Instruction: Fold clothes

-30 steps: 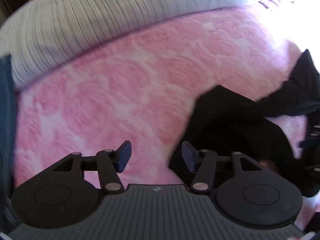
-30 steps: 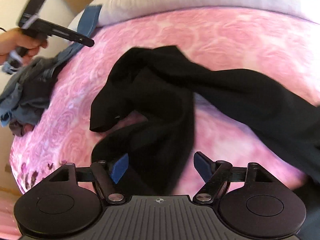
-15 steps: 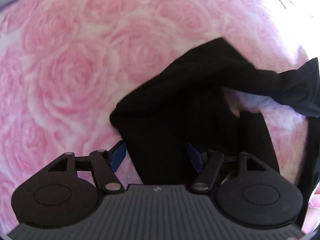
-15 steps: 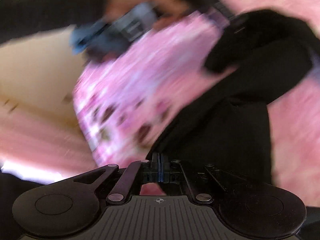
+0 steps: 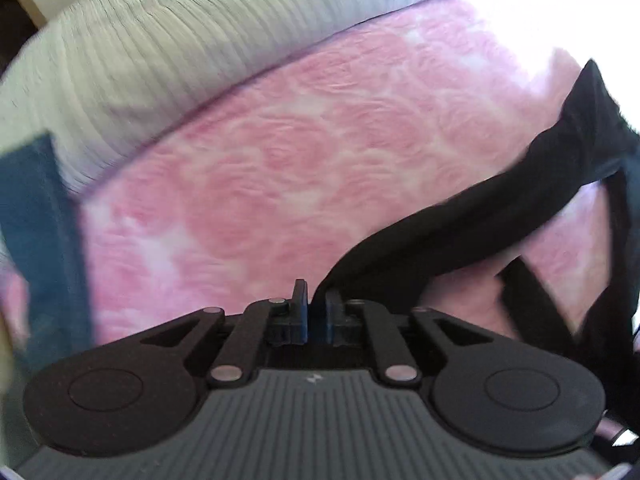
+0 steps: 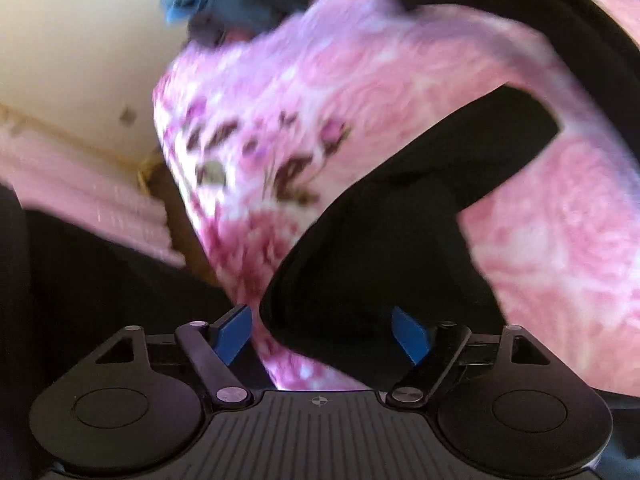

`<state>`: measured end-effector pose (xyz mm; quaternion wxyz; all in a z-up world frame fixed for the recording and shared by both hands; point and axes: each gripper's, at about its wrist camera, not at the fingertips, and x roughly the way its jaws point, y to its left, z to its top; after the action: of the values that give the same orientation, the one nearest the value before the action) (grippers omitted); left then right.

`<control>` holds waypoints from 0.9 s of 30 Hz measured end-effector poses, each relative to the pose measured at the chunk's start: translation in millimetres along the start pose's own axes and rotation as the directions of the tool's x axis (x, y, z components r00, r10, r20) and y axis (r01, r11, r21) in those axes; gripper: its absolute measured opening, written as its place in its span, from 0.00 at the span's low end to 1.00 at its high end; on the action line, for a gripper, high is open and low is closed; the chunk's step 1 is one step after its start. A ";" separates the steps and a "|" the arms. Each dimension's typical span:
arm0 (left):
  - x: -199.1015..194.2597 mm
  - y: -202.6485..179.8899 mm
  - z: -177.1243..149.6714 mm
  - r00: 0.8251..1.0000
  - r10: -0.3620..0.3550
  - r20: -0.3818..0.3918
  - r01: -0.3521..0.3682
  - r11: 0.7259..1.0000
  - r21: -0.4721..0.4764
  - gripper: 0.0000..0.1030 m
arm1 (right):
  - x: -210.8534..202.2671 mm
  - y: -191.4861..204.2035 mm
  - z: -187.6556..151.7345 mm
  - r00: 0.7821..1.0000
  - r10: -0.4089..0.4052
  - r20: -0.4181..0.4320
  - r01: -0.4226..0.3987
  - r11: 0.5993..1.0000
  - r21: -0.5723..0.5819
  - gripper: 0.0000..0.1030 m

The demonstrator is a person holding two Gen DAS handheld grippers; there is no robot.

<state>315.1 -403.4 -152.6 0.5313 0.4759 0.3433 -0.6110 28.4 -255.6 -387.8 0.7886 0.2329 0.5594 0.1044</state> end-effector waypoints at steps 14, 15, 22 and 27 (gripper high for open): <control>63.3 -111.2 -81.0 0.999 -0.026 0.023 0.017 0.949 0.314 0.60 | -60.9 -89.5 -7.0 0.929 -0.343 0.141 0.274 0.891 0.362 0.78; 72.2 -131.5 -92.2 1.000 -0.015 0.017 0.007 0.922 0.386 0.62 | -59.9 -97.0 -7.2 0.923 -0.355 0.148 0.276 0.879 0.389 0.78; 130.9 -171.6 -128.1 0.981 0.194 0.014 -0.161 0.769 0.619 0.01 | -63.0 -147.9 12.3 0.861 -0.487 0.147 0.388 0.816 0.428 0.78; 48.6 -97.4 -66.1 1.000 0.006 0.012 -0.010 0.945 0.325 0.01 | -82.5 -167.9 20.6 0.836 -0.534 0.126 0.460 0.807 0.369 0.78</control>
<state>235.2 -338.5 -227.6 0.4498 0.5550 0.2329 -0.6598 2.4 -441.9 -394.9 0.7967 0.2136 0.5177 -0.2272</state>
